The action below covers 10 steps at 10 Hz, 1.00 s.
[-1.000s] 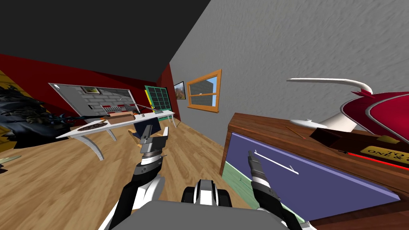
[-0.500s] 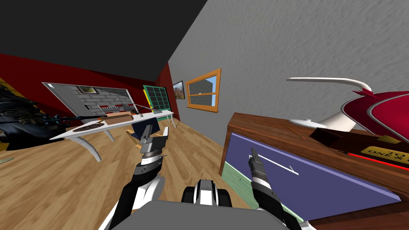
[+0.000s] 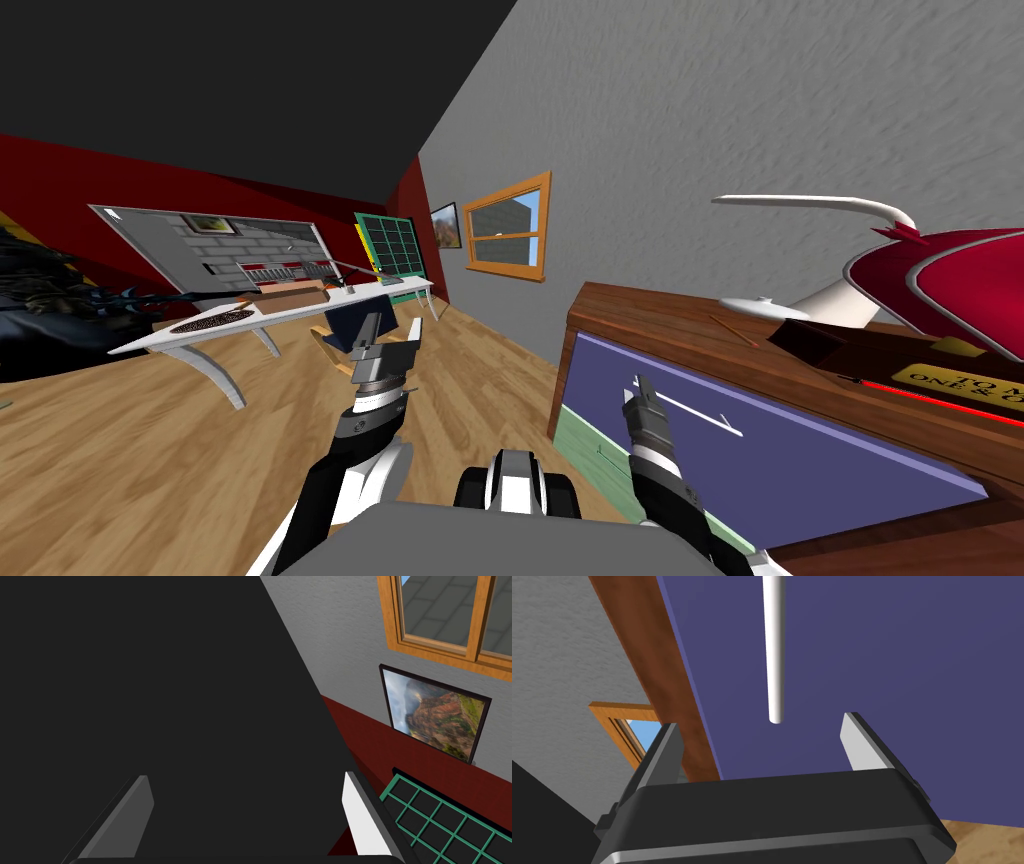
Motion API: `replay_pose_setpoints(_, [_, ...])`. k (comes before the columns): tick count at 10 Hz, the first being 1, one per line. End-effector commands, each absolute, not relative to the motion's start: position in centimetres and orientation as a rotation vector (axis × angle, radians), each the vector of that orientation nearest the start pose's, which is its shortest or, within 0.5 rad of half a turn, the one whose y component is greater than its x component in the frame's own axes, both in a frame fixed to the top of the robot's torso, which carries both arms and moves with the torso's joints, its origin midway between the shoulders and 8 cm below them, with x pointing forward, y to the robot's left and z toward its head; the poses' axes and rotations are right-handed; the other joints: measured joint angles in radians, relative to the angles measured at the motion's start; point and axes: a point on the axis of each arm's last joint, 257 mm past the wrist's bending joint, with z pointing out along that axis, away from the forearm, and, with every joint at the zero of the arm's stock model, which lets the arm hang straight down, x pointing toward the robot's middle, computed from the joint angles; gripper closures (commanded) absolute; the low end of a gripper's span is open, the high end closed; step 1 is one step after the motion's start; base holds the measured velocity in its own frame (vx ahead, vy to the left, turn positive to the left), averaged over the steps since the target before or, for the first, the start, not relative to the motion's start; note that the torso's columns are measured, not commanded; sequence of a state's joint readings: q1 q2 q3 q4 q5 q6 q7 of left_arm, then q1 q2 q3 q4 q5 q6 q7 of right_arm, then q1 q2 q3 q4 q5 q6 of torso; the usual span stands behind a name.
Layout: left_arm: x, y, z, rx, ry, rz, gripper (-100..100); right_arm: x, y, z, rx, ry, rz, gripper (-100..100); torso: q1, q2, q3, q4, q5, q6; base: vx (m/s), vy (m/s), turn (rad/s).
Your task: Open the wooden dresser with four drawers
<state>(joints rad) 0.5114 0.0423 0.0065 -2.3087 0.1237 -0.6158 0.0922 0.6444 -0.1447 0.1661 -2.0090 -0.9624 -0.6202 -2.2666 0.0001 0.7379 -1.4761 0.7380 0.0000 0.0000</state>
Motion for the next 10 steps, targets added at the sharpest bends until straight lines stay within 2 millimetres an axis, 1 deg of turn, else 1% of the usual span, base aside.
replay_pose_setpoints(1, [31.4, 29.0, 5.4, -0.624, 0.451, -1.485, 0, 32.7, -36.6, -18.5, -0.731, 1.391, -1.630, -100, 0.000, 0.000, 0.000, 0.000, 0.000, 0.000, 0.007, -0.008, -0.018])
replay_pose_setpoints(8, [31.4, 29.0, 5.4, -0.624, 0.451, -1.485, 0, 31.6, -37.4, -18.7, -0.508, 1.469, -1.515, -100, 0.000, 0.000, 0.000, 0.000, 0.000, 0.000, 0.008, -0.008, -0.020])
replay_pose_setpoints(9, [31.4, 29.0, 5.4, -0.624, 0.451, -1.485, 0, 31.7, -37.3, -18.6, -0.528, 1.463, -1.525, -100, 0.000, 0.000, 0.000, 0.000, 0.000, 0.000, 0.000, 0.000, 0.000])
replay_pose_setpoints(10, [31.4, 29.0, 5.4, -0.624, 0.451, -1.485, 0, 31.5, -37.4, -18.0, -0.524, 1.463, -1.520, -100, 0.000, 0.000, 0.000, 0.000, 0.000, 0.000, 0.061, -0.024, -0.020])
